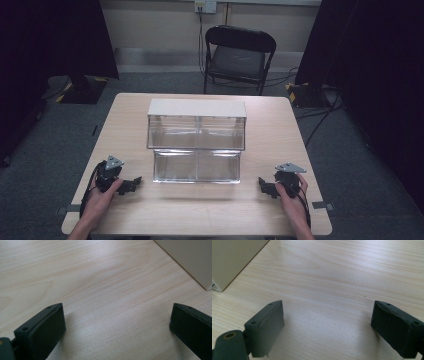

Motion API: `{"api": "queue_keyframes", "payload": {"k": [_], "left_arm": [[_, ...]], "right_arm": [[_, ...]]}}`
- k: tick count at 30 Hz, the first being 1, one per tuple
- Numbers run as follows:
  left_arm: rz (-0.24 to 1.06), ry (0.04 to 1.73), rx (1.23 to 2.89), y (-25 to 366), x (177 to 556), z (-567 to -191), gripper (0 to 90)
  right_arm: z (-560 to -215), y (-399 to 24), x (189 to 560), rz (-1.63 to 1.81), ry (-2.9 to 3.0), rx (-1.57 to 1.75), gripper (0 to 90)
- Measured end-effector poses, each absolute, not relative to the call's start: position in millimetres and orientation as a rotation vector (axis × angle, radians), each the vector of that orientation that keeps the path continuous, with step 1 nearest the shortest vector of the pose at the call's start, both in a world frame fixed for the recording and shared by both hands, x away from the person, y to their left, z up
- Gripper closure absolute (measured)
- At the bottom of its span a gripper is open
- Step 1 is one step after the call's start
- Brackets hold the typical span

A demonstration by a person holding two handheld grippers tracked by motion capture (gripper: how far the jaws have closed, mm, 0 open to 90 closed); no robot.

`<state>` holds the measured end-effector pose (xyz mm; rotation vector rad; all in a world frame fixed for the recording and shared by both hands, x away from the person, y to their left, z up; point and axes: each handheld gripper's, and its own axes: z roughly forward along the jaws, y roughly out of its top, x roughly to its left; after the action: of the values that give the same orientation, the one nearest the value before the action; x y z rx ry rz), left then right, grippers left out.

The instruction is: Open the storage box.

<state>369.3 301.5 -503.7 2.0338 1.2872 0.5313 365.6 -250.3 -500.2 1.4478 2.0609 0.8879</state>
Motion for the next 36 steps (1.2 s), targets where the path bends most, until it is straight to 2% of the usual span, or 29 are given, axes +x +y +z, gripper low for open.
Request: {"api": "queue_keyframes", "payload": {"k": [12,17,36], "left_arm": [[0.541,1.296,2.023,302.8,365.9,-502.9,2.0],[0.564,1.292,2.017,302.2,362.9,-499.3,17.5],[0.572,1.131,2.002,280.2,347.1,-473.0,16.7]], "right_arm": [[-500.2,-250.3,365.6,0.888,2.061,1.448,10.6],[-500.3,-250.3,365.6,0.888,2.061,1.448,10.5],[-500.3,-250.3,365.7,0.887,2.060,1.448,10.5]]}}
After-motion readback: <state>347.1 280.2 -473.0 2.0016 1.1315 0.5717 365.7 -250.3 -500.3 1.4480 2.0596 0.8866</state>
